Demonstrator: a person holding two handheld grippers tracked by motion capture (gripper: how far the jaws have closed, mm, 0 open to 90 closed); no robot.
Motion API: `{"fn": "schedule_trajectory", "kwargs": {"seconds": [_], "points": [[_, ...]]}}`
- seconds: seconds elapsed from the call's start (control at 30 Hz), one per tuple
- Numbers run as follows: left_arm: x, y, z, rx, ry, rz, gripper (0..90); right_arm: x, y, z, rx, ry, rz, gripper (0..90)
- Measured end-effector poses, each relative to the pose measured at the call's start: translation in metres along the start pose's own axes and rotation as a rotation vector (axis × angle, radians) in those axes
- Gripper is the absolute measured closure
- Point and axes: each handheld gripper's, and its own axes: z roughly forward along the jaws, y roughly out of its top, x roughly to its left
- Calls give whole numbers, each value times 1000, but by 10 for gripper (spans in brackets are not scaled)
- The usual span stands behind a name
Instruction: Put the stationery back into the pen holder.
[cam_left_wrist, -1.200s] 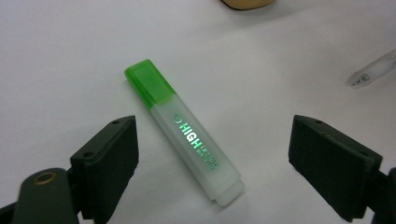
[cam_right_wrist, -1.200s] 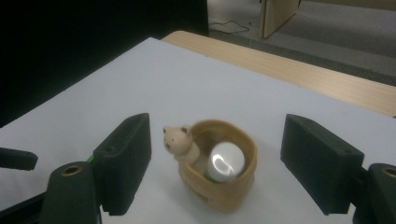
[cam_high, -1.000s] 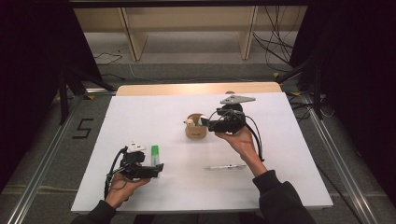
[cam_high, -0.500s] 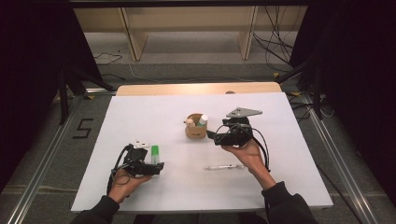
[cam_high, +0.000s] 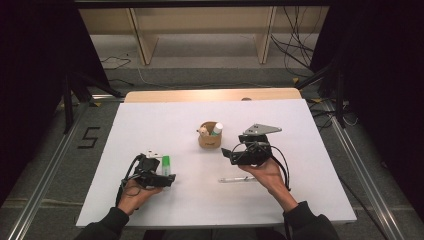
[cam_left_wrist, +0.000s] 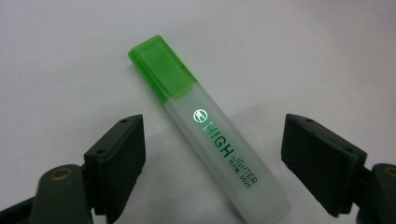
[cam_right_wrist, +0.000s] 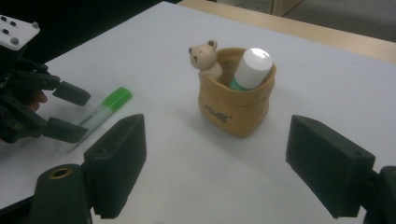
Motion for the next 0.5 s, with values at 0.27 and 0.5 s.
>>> {"fn": "schedule_trajectory", "kwargs": {"seconds": [0.27, 0.5], "points": [[-1, 1, 2, 13, -4, 15, 276, 1, -7, 1, 20, 5, 1, 211], [-3, 1, 3, 29, -2, 35, 347, 0, -10, 0, 26, 7, 8, 212]]}}
